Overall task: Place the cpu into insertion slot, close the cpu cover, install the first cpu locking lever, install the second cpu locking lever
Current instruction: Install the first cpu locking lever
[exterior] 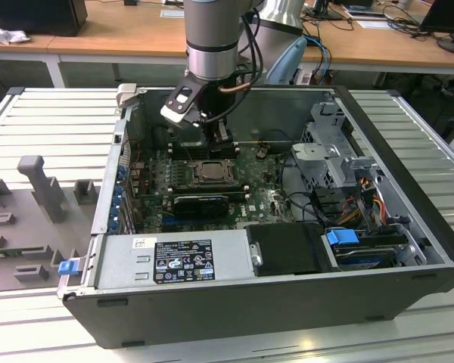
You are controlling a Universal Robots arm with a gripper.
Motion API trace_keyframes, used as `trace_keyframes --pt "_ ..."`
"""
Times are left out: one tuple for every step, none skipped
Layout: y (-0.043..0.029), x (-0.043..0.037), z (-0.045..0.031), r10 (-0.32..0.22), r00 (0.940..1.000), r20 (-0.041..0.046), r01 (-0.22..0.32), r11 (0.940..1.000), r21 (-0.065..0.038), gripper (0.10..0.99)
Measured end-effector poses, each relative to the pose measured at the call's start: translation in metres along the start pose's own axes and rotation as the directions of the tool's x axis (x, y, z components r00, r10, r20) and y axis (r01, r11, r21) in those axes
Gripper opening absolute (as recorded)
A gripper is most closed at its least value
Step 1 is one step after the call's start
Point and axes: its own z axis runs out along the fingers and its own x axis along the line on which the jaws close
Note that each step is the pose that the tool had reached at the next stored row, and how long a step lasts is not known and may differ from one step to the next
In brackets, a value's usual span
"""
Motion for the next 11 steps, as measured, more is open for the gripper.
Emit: trace_keyframes --pt "0.0 0.0 0.0 -0.005 1.0 -0.0003 0.005 1.0 0.0 0.106" --pt "0.0 -0.0001 0.0 -0.009 1.0 -0.0005 0.009 1.0 0.0 0.106" --pt "0.0 -0.0001 0.0 -0.012 0.9999 -0.0006 0.012 0.9999 0.0 0.106" --pt "0.0 -0.0001 0.0 -0.015 0.9999 -0.0008 0.015 0.9999 0.0 0.106" --pt "0.0 -0.0002 0.0 -0.02 0.9998 -0.0011 0.02 0.9998 0.0 0.106" --pt "-0.0001 -0.0003 0.0 -0.028 0.9996 -0.0014 0.028 0.9996 0.0 0.106" --pt "-0.0001 -0.0003 0.0 -0.043 0.9991 -0.0022 0.043 0.9991 -0.001 0.106" --pt "-0.0001 -0.0003 0.0 -0.061 0.9982 -0.0031 0.061 0.9982 -0.001 0.106" --pt "-0.0001 -0.0003 0.0 -0.098 0.9951 -0.005 0.098 0.9952 -0.002 0.106" --pt "-0.0001 -0.0003 0.0 -0.123 0.9924 -0.0063 0.123 0.9924 -0.002 0.106" --pt "-0.0001 -0.0003 0.0001 -0.141 0.99 -0.0072 0.141 0.99 -0.003 0.106"
